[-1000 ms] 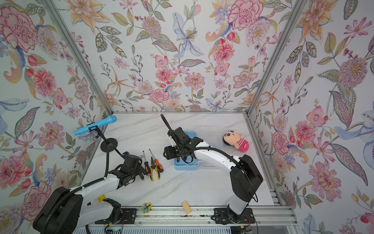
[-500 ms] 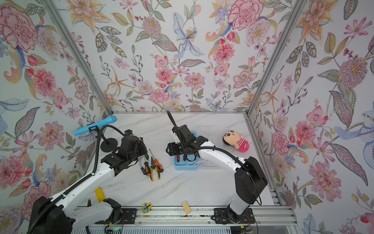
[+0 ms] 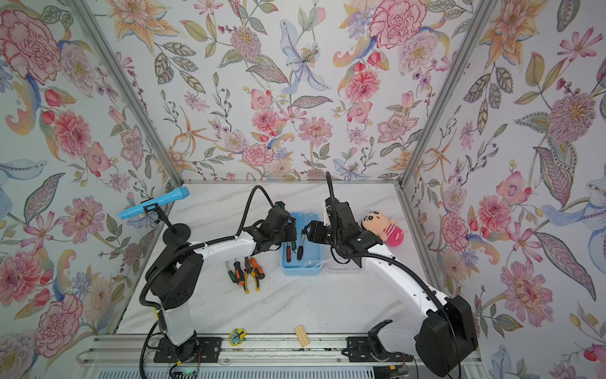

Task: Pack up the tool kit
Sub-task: 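Place the green-handled ratchet into the blue box with left gripper, then grasp the green-handled socket ratchet from the tools with left gripper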

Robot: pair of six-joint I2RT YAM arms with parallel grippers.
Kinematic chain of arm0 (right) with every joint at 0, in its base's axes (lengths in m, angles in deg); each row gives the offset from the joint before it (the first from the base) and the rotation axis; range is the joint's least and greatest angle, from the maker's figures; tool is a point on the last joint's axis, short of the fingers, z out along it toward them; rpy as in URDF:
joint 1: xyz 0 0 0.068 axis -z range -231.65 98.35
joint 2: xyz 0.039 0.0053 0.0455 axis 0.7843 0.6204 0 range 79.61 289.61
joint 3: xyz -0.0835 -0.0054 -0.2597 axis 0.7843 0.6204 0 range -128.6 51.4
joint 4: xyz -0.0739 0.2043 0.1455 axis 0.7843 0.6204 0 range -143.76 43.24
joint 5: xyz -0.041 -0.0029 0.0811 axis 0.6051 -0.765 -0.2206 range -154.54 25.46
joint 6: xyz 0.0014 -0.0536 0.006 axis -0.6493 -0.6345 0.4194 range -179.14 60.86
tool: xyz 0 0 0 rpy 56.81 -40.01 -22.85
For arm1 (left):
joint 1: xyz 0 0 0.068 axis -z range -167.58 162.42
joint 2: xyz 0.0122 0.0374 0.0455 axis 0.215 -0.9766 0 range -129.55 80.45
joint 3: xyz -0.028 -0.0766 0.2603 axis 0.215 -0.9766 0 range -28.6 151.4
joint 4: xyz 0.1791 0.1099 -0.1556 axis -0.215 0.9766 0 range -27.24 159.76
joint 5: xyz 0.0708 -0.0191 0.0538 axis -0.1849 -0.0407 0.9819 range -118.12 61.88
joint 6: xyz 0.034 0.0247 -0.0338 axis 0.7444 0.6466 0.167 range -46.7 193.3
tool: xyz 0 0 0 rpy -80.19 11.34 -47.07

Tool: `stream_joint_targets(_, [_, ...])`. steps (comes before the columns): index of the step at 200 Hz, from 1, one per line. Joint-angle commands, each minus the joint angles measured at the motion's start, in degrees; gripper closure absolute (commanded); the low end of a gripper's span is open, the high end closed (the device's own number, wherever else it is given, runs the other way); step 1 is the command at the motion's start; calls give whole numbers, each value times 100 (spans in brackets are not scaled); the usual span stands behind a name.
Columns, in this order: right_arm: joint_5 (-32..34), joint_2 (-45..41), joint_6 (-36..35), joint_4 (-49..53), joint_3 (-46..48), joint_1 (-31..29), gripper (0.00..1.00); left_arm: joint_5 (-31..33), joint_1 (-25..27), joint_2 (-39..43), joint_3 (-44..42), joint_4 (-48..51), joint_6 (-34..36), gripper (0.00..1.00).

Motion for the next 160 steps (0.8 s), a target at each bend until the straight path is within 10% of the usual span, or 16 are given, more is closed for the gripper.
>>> stream_joint_targets(1, [15, -142, 98, 7, 128, 44, 42, -53, 15, -210, 414, -82, 240, 100])
stream_joint_targets(35, [-4, -96, 87, 3, 168, 98, 40, -31, 15, -655, 795, 232, 390, 100])
stream_joint_targets(64, [-39, -61, 75, 14, 118, 114, 38, 34, 15, -770, 851, 370, 438, 66])
stream_joint_targets(88, [-56, -64, 33, 36, 31, 123, 37, 181, -2, -521, 766, 469, 498, 64])
stream_joint_targets(160, [202, 600, -573, 726, -1106, -940, 38, 1125, -538, 2532, -1175, 1144, 667, 59])
